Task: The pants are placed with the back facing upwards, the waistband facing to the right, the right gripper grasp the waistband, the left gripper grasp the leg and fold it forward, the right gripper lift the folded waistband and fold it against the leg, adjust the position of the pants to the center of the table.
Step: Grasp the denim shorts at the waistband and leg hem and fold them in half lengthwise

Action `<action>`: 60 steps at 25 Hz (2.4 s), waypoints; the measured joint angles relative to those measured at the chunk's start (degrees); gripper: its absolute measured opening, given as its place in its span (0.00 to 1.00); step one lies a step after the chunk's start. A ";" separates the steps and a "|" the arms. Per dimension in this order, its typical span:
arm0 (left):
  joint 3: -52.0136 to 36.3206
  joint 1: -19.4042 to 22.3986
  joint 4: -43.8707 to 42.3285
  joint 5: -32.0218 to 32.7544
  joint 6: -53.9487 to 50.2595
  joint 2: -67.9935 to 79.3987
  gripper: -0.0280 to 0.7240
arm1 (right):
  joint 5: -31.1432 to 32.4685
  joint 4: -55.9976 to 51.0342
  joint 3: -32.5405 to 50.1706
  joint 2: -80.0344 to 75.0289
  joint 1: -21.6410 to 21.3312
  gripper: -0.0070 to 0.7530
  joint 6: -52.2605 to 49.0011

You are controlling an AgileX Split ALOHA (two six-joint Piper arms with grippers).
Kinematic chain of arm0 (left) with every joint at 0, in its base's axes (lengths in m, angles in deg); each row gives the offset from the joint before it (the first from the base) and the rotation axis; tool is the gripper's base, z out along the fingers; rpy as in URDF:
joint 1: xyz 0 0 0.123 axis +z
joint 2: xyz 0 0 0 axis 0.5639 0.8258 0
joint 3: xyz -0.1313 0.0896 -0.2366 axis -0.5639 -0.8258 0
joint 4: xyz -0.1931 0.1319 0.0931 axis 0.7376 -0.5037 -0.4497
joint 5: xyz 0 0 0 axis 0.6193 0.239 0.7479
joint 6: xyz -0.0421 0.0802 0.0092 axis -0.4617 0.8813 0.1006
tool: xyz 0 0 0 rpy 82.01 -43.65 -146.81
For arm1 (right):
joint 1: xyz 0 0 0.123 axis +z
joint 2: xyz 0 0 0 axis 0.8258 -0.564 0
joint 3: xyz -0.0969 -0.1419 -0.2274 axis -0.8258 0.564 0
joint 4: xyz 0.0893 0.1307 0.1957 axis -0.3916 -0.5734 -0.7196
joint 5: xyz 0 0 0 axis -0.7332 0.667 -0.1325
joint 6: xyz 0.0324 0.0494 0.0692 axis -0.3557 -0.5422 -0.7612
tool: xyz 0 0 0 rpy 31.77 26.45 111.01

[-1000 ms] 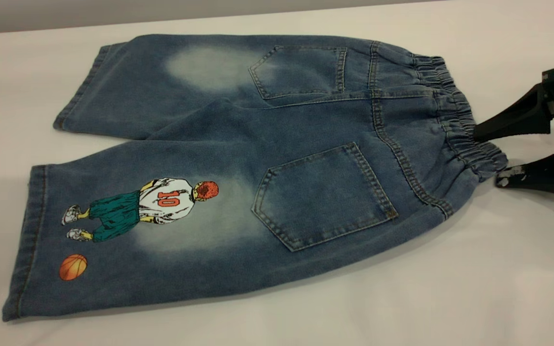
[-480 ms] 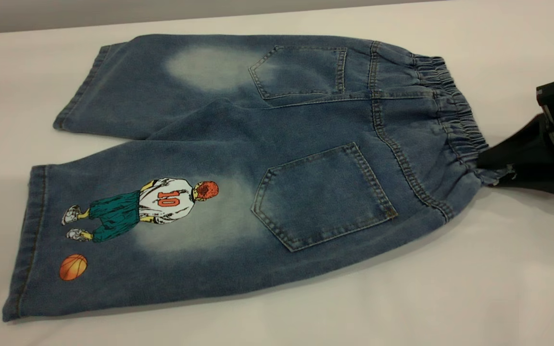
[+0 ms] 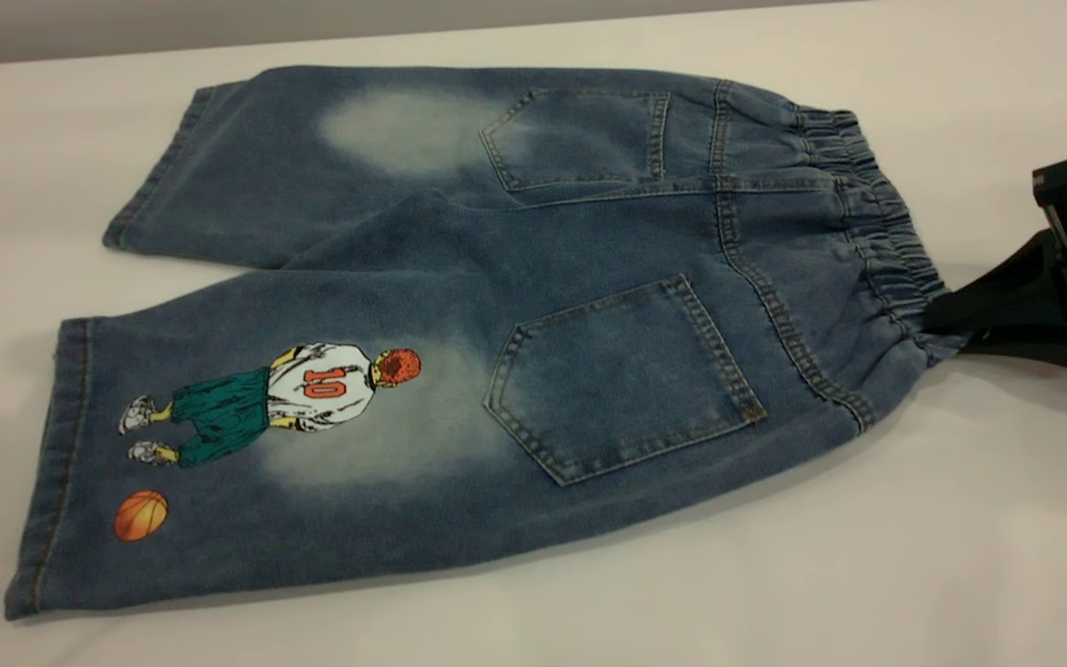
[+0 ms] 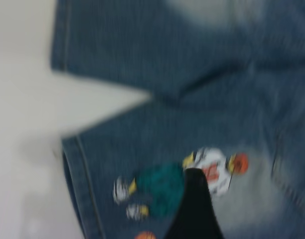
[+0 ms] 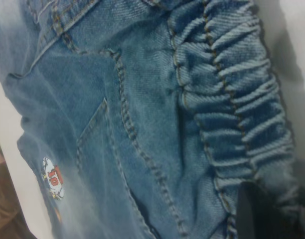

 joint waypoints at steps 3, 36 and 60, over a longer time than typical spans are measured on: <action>-2.80 -0.71 0.11 0.00 -0.08 3.73 0.71 | 0.00 0.88 0.00 0.02 0.00 0.05 0.18; -24.67 -0.64 2.68 -12.81 -3.28 10.91 0.71 | 2.25 1.00 0.00 0.02 0.00 0.05 0.72; -24.62 -0.64 1.00 -25.38 -2.97 31.95 0.71 | 2.31 1.12 0.00 0.02 0.00 0.05 1.67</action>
